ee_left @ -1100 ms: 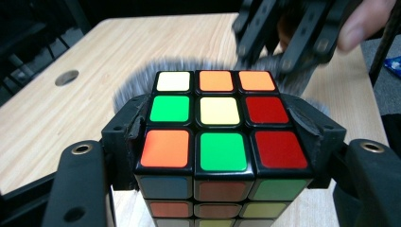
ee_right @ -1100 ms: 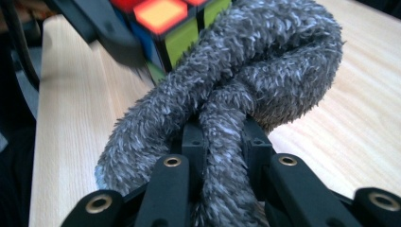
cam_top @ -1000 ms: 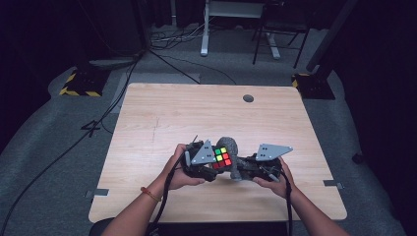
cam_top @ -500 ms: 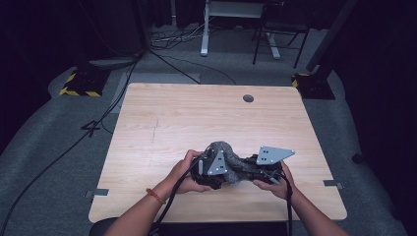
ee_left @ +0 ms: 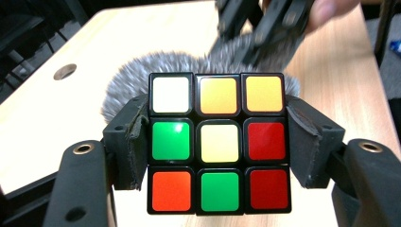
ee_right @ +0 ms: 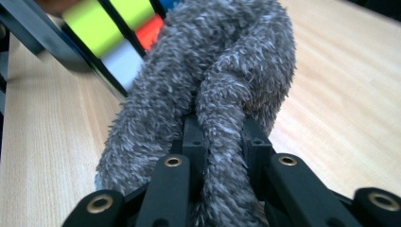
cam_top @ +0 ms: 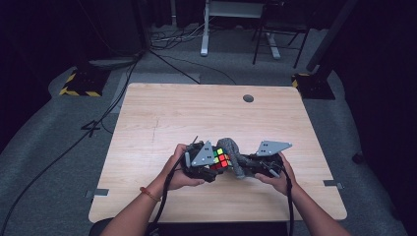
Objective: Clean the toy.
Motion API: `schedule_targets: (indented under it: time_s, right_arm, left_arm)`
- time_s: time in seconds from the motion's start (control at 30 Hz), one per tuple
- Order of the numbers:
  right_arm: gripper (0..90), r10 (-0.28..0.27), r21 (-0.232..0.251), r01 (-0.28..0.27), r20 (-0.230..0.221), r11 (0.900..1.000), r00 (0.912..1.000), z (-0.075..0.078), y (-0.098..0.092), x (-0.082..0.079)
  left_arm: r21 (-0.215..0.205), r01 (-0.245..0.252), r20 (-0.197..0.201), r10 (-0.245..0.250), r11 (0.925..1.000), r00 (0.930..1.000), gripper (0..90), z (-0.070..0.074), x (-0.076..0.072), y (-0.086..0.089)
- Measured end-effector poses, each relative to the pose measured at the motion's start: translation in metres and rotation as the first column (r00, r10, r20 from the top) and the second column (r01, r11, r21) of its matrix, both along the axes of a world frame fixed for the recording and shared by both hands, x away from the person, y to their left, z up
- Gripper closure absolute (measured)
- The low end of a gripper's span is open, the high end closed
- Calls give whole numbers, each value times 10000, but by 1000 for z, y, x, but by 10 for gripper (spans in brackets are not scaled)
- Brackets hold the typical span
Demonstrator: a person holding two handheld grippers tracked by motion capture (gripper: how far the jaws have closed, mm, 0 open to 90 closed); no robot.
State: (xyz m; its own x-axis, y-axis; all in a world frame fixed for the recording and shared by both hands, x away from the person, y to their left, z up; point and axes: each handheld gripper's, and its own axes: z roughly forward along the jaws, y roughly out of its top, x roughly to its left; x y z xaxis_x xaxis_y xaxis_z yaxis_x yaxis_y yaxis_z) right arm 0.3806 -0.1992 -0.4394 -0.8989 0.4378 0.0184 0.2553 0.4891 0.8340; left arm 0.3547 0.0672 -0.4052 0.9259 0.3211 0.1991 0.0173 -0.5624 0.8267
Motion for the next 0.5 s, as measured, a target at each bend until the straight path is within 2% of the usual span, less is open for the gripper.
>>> schedule_targets:
  time_s: [0.17, 0.27, 0.37, 0.5]
  right_arm:
    - [766, 320, 4, -321, -489, 9995, 9983, -6, 5, 1]
    - [769, 678, 714, -615, -894, 9955, 9937, -6, 5, 1]
    - [772, 847, 1097, -741, -951, 9912, 9919, -5, 3, 1]
    - [773, 695, 1322, -591, -762, 9895, 9947, -1, 0, -1]
  left_arm:
    - [-162, 99, 11, -99, 9998, 10000, 335, 1, -1, 0]
    - [-364, 181, -24, -182, 9992, 9998, 334, 1, -1, 0]
    - [-500, 122, -110, -128, 9987, 9999, 331, 0, -1, 1]
    - [-230, -14, -21, 14, 9997, 10000, 327, -2, 0, 1]
